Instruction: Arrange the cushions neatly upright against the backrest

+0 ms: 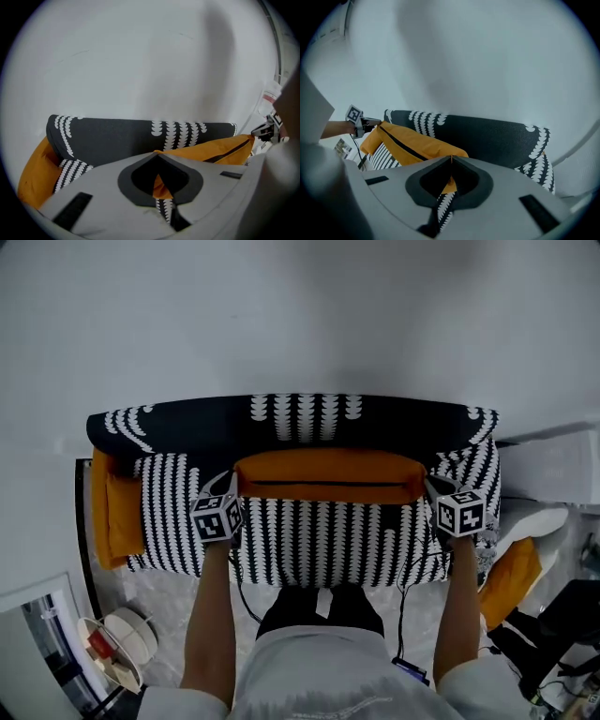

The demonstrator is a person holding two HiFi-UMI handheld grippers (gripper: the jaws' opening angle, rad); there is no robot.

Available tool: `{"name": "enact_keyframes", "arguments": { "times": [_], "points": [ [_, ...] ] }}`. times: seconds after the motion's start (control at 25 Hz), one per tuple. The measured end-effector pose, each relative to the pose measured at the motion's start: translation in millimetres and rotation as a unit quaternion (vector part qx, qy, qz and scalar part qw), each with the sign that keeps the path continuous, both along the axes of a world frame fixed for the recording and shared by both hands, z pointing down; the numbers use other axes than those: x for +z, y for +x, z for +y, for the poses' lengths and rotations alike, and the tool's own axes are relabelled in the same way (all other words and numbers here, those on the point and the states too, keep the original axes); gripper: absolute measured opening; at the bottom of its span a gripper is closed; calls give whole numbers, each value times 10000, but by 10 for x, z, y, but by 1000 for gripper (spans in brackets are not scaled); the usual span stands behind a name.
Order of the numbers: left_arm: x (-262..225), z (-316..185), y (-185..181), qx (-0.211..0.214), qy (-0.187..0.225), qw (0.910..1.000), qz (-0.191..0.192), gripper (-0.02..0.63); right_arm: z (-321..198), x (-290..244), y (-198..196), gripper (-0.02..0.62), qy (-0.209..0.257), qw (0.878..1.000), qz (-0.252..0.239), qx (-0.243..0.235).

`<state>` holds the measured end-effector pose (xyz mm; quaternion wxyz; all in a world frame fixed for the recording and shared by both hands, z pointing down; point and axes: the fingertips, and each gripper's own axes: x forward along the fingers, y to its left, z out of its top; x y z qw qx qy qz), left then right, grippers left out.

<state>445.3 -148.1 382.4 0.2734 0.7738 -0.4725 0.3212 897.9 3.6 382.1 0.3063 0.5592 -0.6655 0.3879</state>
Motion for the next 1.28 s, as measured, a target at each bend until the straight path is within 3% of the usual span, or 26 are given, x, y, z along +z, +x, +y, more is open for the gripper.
{"name": "enact_keyframes", "arguments": {
  "times": [0.28,0.64,0.96,1.28],
  "points": [
    [97,-478,112,135,36,9999,-97,8,-436,149,134,11,118,9984,295,467],
    [338,-817,268,573,-18,9959,-706,9,-896,442,186,9,92,9954,873,377],
    [375,-1029,333,499,287,9968,-559,14,-1172,590,276,9,124,9941,963,492],
    [258,-1034,269,413,297,9977,-452,74,-1088,442,300,9,231,9947,847,538]
  ]
}}
